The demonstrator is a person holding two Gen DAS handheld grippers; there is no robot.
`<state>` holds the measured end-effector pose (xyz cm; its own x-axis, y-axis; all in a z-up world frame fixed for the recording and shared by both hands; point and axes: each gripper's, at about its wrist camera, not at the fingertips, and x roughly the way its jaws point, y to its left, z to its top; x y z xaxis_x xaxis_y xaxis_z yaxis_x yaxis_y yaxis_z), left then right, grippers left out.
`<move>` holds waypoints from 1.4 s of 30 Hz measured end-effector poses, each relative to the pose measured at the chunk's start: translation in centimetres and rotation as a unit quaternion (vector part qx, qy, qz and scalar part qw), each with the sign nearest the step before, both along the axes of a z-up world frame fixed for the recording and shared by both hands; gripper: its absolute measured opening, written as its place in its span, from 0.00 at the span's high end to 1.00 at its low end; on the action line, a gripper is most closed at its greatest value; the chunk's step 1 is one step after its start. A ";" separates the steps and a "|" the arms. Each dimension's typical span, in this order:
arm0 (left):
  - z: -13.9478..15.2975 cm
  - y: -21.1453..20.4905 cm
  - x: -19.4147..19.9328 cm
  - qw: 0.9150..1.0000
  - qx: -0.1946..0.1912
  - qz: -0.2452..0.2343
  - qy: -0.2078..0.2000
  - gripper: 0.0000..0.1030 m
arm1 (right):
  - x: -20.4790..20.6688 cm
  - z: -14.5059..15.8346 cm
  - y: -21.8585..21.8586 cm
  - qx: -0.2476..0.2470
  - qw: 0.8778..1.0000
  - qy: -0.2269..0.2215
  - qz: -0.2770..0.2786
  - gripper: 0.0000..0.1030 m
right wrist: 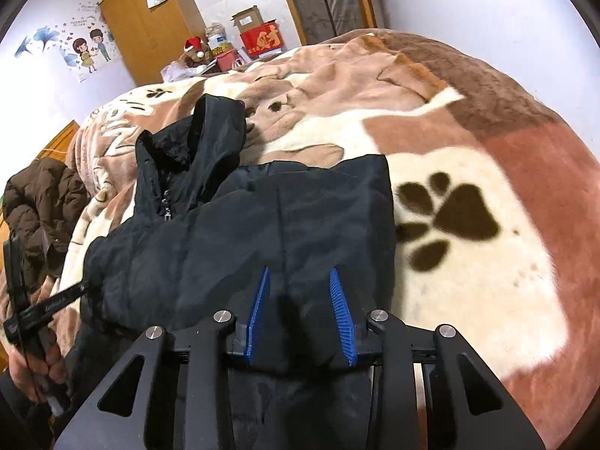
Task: Fold large clothes
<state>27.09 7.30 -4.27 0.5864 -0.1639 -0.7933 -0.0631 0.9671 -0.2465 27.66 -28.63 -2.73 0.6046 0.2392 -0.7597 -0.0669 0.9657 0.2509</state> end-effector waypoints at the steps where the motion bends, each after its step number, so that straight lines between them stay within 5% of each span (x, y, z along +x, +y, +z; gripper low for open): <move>1: -0.7 0.4 0.2 1.000 0.001 0.007 0.007 0.90 | 0.9 -1.2 0.7 -0.008 1.000 0.014 0.005 0.70; 5: -2.5 0.4 0.5 1.000 0.015 0.007 0.009 0.89 | 2.3 -5.1 2.5 -0.052 0.997 0.041 0.027 0.72; 10: -4.0 -0.8 1.2 0.999 0.048 -0.004 0.008 0.88 | 2.8 -6.3 2.7 -0.060 0.997 0.043 0.026 0.74; 17: -1.3 0.8 -0.5 0.999 0.034 0.015 0.017 0.74 | 1.2 -1.6 1.4 -0.033 0.999 0.020 0.020 0.74; 22: 2.4 2.0 -1.8 0.998 0.032 0.046 -0.024 0.67 | 2.1 1.0 0.4 -0.046 0.999 -0.016 0.014 0.74; 25: 3.5 0.0 -0.2 0.998 0.041 0.018 -0.051 0.63 | 4.5 0.5 0.0 -0.059 0.998 -0.011 0.001 0.74; 27: 2.9 -1.8 1.5 0.996 0.064 -0.008 -0.054 0.63 | 5.6 -0.2 -0.4 -0.059 0.998 -0.003 -0.009 0.74; 30: -1.1 -2.8 4.7 0.995 0.094 -0.015 -0.005 0.60 | 7.1 -2.0 -0.9 -0.072 0.997 0.023 -0.020 0.74; 37: -4.4 -2.4 5.6 0.993 0.112 -0.029 -0.020 0.59 | 7.9 -5.9 -1.4 -0.069 0.996 0.051 -0.014 0.74; 42: -1.8 -2.5 5.3 0.992 0.120 -0.029 -0.009 0.61 | 5.7 -1.7 -1.8 -0.054 0.997 0.041 -0.023 0.74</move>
